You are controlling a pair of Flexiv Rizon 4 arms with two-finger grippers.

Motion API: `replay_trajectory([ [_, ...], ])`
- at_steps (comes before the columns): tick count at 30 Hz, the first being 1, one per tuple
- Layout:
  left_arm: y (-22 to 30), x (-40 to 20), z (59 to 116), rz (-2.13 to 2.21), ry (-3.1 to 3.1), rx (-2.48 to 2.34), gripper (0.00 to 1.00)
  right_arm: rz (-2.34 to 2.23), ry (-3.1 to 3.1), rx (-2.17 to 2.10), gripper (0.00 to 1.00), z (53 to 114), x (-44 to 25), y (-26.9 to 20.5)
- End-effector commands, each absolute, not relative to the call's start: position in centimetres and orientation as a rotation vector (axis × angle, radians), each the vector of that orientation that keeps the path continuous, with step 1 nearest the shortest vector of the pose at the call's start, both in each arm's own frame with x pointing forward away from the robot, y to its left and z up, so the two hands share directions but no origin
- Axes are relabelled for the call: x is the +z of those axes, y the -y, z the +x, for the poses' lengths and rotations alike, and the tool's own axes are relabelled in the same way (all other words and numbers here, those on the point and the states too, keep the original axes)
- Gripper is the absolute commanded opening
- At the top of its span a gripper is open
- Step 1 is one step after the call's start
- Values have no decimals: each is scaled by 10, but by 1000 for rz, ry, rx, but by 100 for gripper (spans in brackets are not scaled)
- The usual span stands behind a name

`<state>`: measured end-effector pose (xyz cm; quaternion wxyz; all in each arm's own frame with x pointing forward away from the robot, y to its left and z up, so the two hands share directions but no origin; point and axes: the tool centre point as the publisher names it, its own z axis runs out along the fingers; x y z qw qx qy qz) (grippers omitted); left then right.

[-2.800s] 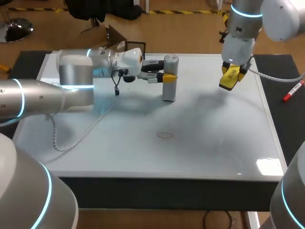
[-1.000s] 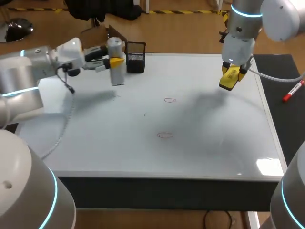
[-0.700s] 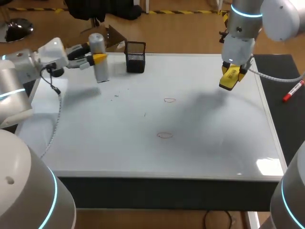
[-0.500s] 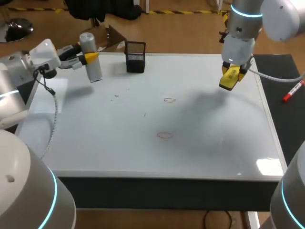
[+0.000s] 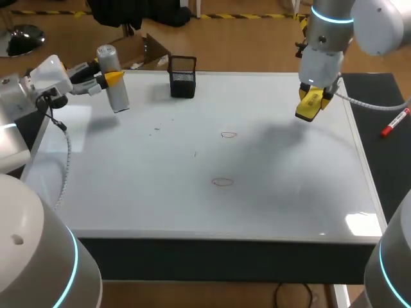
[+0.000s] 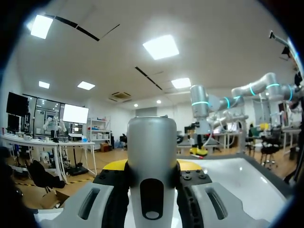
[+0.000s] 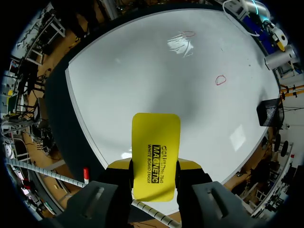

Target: Pick up the inspection probe, press it on each red-marked spot on the whiteboard one by one, put down the probe, pick up the eraser, and wipe off all the red marks.

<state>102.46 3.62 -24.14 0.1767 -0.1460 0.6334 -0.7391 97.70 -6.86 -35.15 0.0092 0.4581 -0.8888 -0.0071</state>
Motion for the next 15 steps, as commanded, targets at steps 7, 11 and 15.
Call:
replay_trajectory([
  [7, -36, -240, 1025, -413, -1794, -2091, 0, 1516, 2719, 64, 0, 974, -348, 53],
  [11, -36, -240, 1025, -413, -1794, -2091, 0, 1624, 2661, 110, 0, 963, -343, 24],
  [15, -36, -240, 1025, -413, -1794, -2091, 0, 1717, 2616, 111, 0, 950, -335, -10],
])
